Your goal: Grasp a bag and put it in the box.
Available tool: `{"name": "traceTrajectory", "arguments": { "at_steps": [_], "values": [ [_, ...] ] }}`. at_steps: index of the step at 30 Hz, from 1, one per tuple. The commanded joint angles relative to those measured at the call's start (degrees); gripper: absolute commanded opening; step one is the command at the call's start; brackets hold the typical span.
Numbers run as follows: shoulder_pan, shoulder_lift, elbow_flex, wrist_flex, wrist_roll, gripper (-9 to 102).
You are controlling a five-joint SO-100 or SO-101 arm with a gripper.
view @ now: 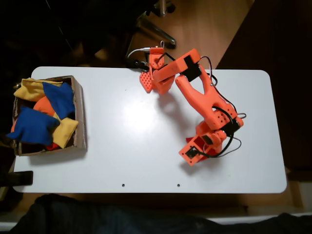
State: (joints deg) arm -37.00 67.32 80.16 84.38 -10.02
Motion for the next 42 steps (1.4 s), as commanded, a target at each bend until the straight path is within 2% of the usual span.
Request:
{"name": "traceTrajectory", "arguments": {
  "at_steps": [1, 24, 28, 38, 42],
  "values": [
    [1.32, 0.09, -2.37, -0.18, 0.79, 66],
    [2.2, -3.87, -1.76, -4.83, 4.39, 64],
    [1.67, -3.78, -1.76, -4.57, 3.69, 54],
    [1.76, -2.64, -0.44, -3.78, 0.44, 18],
    [2.02, -0.09, 0.26, -3.25, 0.26, 14]
  ]
}}
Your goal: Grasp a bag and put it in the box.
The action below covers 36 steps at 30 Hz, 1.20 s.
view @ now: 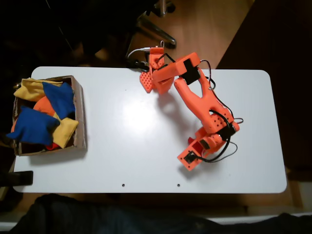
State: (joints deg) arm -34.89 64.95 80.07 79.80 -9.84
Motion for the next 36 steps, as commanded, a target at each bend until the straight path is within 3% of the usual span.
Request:
{"name": "traceTrajectory", "arguments": {
  "at_steps": [1, 10, 21, 36],
  "values": [
    [0.0, 3.16, 0.35, 1.58, 0.0, 12],
    [2.11, 14.24, -0.18, 5.54, -0.88, 0],
    [8.79, 31.38, -5.71, 13.8, -4.39, 0],
    [29.27, 46.14, -15.56, 22.59, -12.39, 0]
  ]
}}
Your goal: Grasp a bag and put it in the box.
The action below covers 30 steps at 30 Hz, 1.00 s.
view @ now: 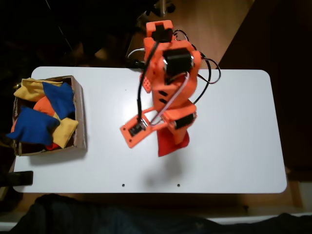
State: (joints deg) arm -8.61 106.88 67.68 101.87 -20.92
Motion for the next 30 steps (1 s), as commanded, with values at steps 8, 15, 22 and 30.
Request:
{"name": "traceTrajectory", "arguments": {
  "at_steps": [8, 15, 22, 30],
  "values": [
    [14.15, 10.28, -3.52, 0.97, -5.1, 0],
    [27.69, 14.68, -3.6, -0.79, -8.53, 0],
    [43.07, 15.64, -3.6, -5.45, -9.32, 0],
    [58.89, 12.3, -3.69, -12.74, -10.46, 0]
  ]
}}
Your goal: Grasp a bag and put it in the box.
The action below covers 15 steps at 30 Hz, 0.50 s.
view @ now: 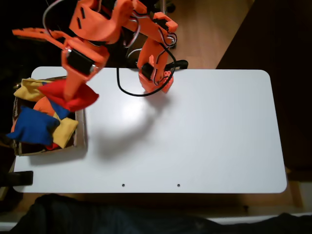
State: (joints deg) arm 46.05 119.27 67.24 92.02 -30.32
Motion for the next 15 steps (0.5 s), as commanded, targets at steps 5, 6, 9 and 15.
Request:
{"name": "traceTrajectory", "arguments": {
  "at_steps": [5, 6, 9, 15],
  "values": [
    [10.55, -1.93, -3.25, -7.12, -2.46, 0],
    [11.6, -2.37, -3.25, -8.17, -2.46, 0],
    [14.24, -4.31, -3.25, -10.55, -2.11, 0],
    [18.02, -9.93, -3.34, -14.94, -2.11, 0]
  ]
}}
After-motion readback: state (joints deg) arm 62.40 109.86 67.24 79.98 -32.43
